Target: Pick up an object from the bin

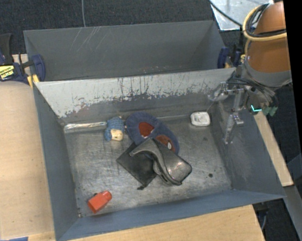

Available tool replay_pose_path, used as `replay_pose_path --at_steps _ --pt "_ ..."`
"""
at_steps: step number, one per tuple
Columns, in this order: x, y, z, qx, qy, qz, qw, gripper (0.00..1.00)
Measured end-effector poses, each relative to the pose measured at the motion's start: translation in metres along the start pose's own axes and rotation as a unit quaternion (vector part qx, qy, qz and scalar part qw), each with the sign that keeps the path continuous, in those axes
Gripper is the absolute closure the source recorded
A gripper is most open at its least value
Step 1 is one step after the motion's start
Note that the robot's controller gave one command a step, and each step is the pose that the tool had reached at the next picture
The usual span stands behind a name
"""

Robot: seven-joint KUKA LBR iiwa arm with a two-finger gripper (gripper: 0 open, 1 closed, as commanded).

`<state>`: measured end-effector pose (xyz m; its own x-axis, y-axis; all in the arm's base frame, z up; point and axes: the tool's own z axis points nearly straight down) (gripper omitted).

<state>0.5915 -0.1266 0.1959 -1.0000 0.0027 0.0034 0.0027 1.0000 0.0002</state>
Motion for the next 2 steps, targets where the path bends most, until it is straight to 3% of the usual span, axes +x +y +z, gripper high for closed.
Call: replay_pose_path --at_steps 1,2 --pt "0.006 0.099 0.090 -0.001 -0.0005 0.000 1.0000 0.00" --pt "-0.004 0.139 0.122 0.003 -0.0061 0.036 0.9993 0.00"
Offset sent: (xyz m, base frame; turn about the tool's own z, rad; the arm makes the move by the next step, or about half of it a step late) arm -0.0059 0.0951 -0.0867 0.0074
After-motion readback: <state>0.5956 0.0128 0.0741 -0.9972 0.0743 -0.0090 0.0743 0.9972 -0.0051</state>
